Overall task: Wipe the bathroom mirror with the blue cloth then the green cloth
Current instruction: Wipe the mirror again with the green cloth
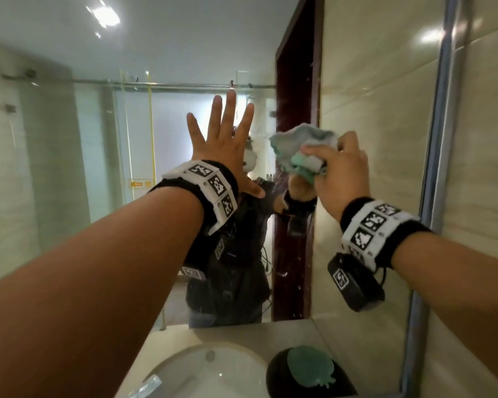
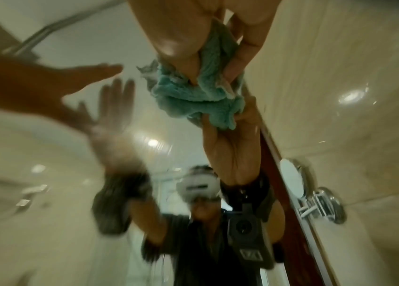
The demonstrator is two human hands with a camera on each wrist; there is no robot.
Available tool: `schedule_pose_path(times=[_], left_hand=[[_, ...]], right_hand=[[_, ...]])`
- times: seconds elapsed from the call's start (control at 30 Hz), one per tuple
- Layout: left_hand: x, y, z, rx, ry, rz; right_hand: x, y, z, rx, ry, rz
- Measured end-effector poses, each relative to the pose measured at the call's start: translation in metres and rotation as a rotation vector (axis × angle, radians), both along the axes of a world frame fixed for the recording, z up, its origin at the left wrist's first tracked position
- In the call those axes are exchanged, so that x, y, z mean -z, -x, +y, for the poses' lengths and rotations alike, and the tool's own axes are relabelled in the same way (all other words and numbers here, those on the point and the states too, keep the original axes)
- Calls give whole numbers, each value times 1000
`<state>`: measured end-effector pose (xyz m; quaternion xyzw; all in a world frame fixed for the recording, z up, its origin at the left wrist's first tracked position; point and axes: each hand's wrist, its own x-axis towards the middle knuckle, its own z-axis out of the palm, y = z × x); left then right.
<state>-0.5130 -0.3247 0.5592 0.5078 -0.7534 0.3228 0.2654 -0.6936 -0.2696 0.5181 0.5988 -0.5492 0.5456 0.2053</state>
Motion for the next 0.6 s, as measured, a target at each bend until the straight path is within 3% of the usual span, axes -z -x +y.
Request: schedule_pose_path(times=[0.1, 0.17, 0.4, 0.5, 0.6], left_hand=[[4, 4, -8, -25, -29, 7], [5, 4, -9, -31, -20, 17], [4, 6, -5, -50, -33, 19], [4, 6, -6, -68, -45, 18], [4, 6, -9, -71, -64, 18]], right_hand=[[25, -5, 1, 4, -34, 273], [15, 3, 1, -4, -62, 321], [-67, 15, -12, 105, 157, 65], [-71, 4, -15, 116, 162, 15], [-51, -2, -10, 81, 73, 179]])
